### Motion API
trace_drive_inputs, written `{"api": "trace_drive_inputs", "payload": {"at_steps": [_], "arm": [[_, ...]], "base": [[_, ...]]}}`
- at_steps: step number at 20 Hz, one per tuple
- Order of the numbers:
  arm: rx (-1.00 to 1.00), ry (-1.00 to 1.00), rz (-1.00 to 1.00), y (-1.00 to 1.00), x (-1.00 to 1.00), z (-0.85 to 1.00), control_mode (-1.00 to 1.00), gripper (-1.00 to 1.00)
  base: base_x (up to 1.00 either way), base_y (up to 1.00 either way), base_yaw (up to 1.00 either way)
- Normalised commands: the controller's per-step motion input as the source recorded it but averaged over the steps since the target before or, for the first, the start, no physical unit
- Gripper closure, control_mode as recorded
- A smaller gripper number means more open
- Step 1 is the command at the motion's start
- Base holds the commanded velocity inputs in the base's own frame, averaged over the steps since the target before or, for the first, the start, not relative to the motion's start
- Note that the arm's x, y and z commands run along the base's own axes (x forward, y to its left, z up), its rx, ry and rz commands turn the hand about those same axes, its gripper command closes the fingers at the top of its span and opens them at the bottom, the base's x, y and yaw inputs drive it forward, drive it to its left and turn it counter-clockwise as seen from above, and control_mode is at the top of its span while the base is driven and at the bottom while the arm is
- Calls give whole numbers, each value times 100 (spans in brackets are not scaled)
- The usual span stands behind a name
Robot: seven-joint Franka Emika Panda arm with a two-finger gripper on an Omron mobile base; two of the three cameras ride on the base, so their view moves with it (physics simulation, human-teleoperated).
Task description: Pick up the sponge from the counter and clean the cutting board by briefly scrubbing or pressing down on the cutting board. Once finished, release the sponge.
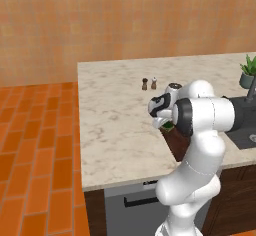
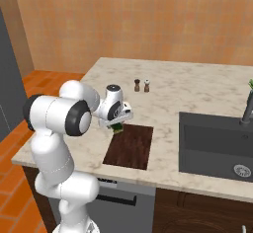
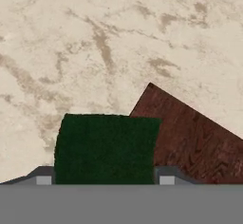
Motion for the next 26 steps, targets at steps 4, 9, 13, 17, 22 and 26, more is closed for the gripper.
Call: {"api": "trace_drive_inputs", "payload": {"at_steps": [4,9,13,17,22,26], "arm": [[4,-2,0,-23,36,-20,-100,100],[5,-2,0,-4,10,-49,-100,100],[0,-6,0,0,25,-40,-100,100],[0,-10,0,0,22,-24,-100,100],[-1,-4,-1,0,-13,-18,-100,100],[-10,-1,0,-2,-13,-31,-100,100]], "base": [[0,0,0],[0,0,0],[0,0,0],[0,0,0],[0,0,0],[0,0,0]]}}
